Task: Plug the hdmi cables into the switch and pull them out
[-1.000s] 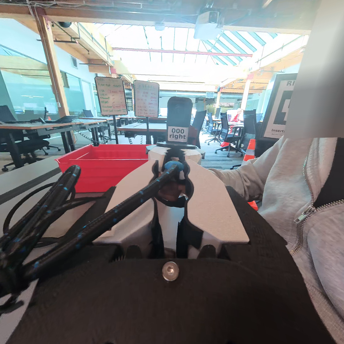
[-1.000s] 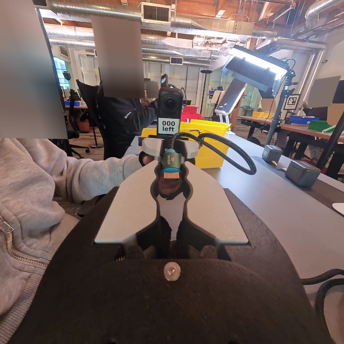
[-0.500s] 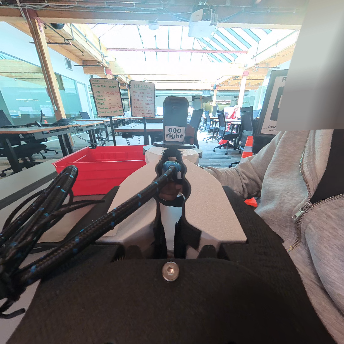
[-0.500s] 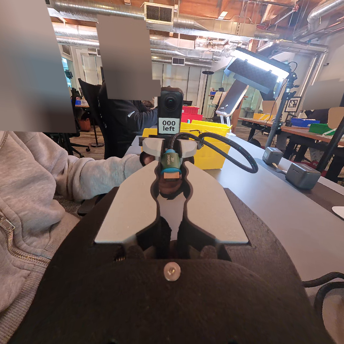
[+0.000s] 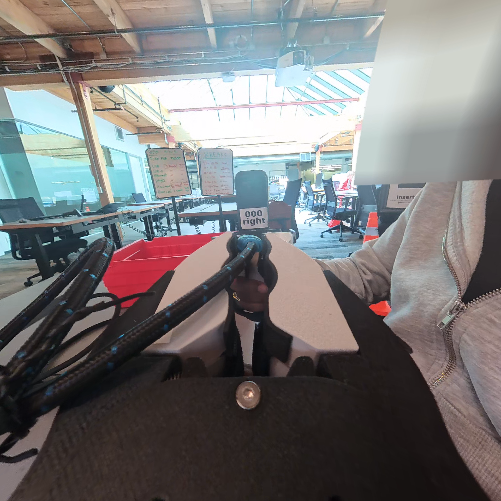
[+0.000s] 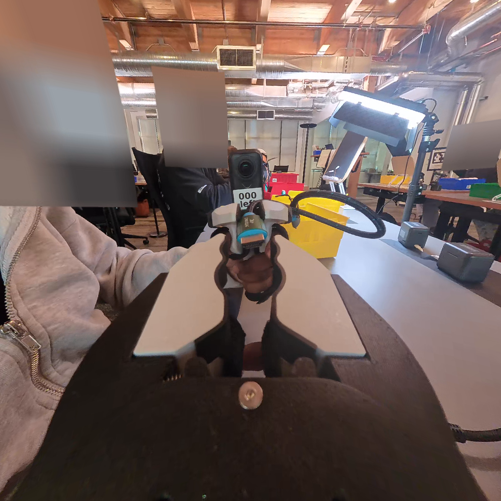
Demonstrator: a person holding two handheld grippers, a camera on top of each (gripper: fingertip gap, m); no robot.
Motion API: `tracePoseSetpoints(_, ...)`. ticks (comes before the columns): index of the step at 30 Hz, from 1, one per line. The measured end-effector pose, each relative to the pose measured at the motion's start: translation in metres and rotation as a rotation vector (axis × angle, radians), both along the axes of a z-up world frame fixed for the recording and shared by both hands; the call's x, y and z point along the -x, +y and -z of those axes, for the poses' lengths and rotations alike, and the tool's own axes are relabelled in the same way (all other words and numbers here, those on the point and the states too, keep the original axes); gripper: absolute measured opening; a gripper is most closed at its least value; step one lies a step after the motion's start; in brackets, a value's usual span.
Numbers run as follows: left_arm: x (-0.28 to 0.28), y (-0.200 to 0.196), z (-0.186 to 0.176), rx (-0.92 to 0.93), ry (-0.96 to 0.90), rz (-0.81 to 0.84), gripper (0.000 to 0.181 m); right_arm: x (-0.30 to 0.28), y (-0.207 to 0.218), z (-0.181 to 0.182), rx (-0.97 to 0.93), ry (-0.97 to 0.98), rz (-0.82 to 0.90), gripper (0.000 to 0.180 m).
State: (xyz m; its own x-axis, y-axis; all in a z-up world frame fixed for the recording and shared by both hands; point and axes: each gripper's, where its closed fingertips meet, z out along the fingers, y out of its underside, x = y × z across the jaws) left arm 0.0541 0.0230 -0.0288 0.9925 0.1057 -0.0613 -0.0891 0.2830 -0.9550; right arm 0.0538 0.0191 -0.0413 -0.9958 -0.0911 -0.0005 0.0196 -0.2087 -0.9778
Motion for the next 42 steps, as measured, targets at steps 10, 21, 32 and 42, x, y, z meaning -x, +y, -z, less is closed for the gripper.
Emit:
tracePoseSetpoints(10, -0.001, 0.001, 0.001, 0.008, -0.002, 0.009, 0.014, 0.0, 0.001, -0.001, 0.007, 0.061, 0.036, 0.02)
tracePoseSetpoints(21, -0.004, 0.001, 0.002, 0.013, -0.001, 0.019, 0.016, -0.002, 0.002, 0.0, -0.021, 0.052, 0.019, 0.02)
tracePoseSetpoints(32, -0.005, 0.008, 0.02, 0.173, 0.099, -0.043, 0.024, -0.002, -0.003, 0.011, -0.092, -0.109, -0.084, 0.02)
tracePoseSetpoints(42, -0.008, 0.006, 0.022, 0.194, 0.124, -0.036, 0.023, -0.006, -0.003, 0.013, -0.108, -0.17, -0.141, 0.02)
